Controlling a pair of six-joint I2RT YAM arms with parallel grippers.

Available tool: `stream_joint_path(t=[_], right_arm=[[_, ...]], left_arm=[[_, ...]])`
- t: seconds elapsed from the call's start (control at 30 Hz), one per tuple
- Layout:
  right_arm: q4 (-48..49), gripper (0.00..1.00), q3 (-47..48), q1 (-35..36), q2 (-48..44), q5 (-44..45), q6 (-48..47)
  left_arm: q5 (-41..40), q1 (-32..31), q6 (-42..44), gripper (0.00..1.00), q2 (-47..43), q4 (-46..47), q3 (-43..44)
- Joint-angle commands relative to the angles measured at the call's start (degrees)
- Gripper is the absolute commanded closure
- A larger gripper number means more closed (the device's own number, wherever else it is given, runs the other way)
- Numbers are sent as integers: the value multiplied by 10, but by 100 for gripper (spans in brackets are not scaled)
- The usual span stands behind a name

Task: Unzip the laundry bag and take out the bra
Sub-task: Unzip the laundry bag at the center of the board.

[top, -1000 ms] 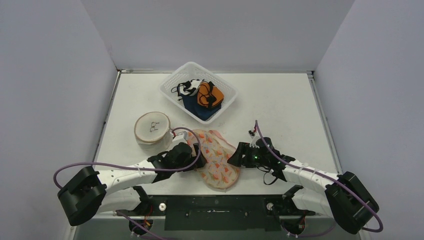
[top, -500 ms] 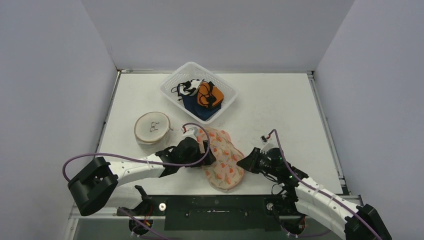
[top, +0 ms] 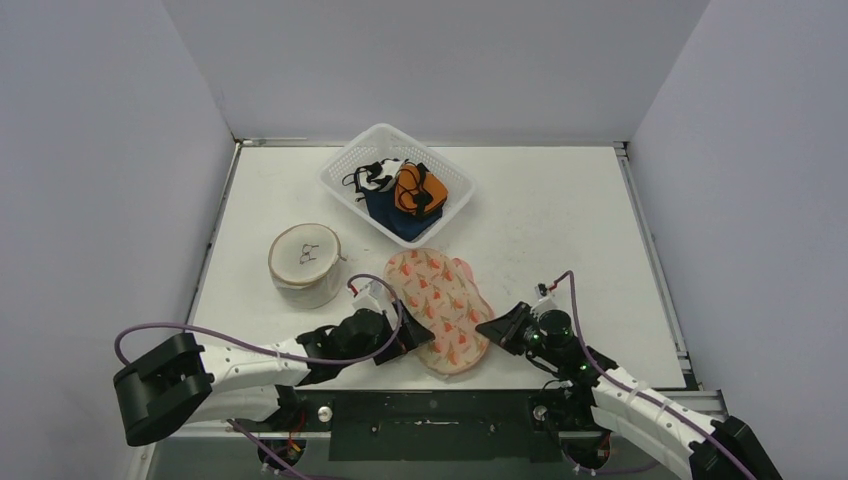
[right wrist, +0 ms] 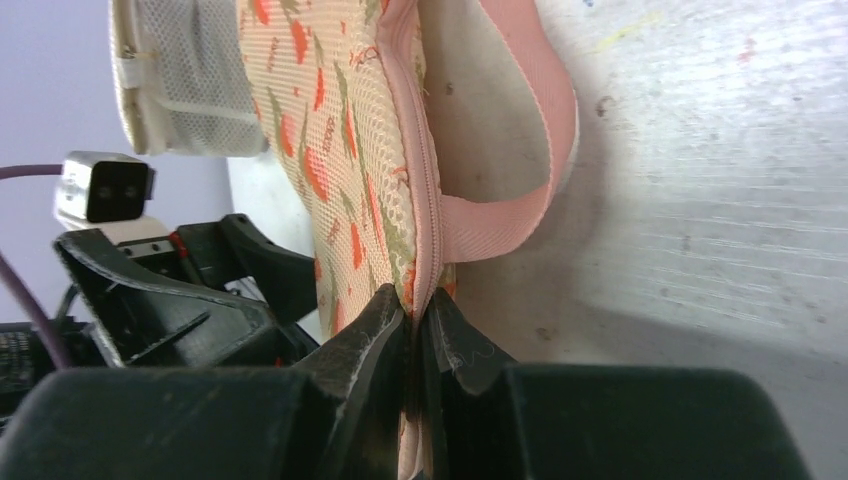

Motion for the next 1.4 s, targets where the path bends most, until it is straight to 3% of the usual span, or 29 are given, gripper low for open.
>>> stream_joint_path(t=[0.0, 0.3, 0.53, 1.0, 1.17, 1.2, 1.27, 1.37], right_arm=[[115, 95, -21, 10, 20, 0, 64], [94, 95, -31, 11, -44, -10, 109], [125, 95, -47, 13, -57, -13, 136], [146, 95, -48, 22, -39, -12, 133], [93, 95, -28, 27, -53, -8, 102], [71, 92, -20, 27, -60, -6, 90], [23, 76, 0, 29, -79, 1, 61], [-65, 34, 42, 31, -119, 19, 8]], left_arm=[[5, -7, -47, 3, 41, 96, -19], [25, -7, -93, 5, 89, 231, -62], [5, -8, -104, 9, 49, 246, -81], [-25, -8, -92, 64, 17, 225, -69], [-31, -7, -84, 82, -8, 176, -55], [-33, -7, -82, 86, -15, 164, -52], [-36, -8, -81, 98, -32, 139, -46], [-43, -7, -77, 100, -55, 94, -34]])
